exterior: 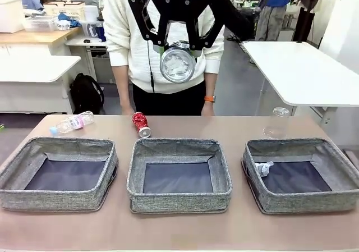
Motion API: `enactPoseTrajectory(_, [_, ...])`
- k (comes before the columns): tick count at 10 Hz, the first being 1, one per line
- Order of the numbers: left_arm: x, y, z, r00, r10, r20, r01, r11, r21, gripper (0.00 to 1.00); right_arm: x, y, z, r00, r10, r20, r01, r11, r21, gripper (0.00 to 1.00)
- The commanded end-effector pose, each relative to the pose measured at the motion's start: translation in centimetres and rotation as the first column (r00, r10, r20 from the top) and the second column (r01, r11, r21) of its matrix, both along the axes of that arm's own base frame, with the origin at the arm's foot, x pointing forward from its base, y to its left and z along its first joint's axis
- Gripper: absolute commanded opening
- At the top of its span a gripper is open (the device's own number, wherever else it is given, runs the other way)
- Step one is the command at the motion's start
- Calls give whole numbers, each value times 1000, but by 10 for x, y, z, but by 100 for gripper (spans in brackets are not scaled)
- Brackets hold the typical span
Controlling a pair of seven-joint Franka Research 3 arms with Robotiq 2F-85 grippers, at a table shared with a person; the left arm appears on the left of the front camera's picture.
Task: Sort the waste into the appropriate baskets.
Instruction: Pick up the waste item pointed out by the person.
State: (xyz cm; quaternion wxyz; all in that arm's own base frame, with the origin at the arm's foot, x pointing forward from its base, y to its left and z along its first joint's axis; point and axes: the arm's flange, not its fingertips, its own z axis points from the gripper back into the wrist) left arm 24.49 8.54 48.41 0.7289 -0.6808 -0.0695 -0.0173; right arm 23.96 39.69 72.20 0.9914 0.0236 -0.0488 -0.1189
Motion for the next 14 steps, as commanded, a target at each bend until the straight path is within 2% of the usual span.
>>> enactPoseTrajectory(1, [-1, -1, 1, 1000, 4, 22, -3, 1000, -10, 100, -6, 8, 23, 1000, -1, -3, 1, 999, -32, 40])
enactPoseTrajectory(3, [-1, -1, 1, 1000, 4, 22, -3, 1000, -10, 100, -13, 12, 42, 999, 44, -14, -44, 998, -52, 40])
enactPoseTrajectory(6, [-1, -1, 1, 1000, 4, 22, -3, 1000, -10, 100, -14, 6, 71, 998, 63, -20, -63, 998, -4, 40])
enactPoseTrajectory(7, [-1, -1, 1, 1000, 4, 22, -3, 1000, -10, 100, -12, 5, 71, 999, 38, -7, -38, 999, -10, 40])
enactPoseTrajectory(8, [-1, -1, 1, 1000, 4, 22, -3, 1000, -10, 100, -15, -2, 56, 996, 83, -19, -83, 996, -11, 40])
enactPoseTrajectory(14, [-1, -1, 1, 1000, 4, 22, -3, 1000, -10, 100, -15, -2, 56, 996, 83, -19, -83, 996, -11, 40])
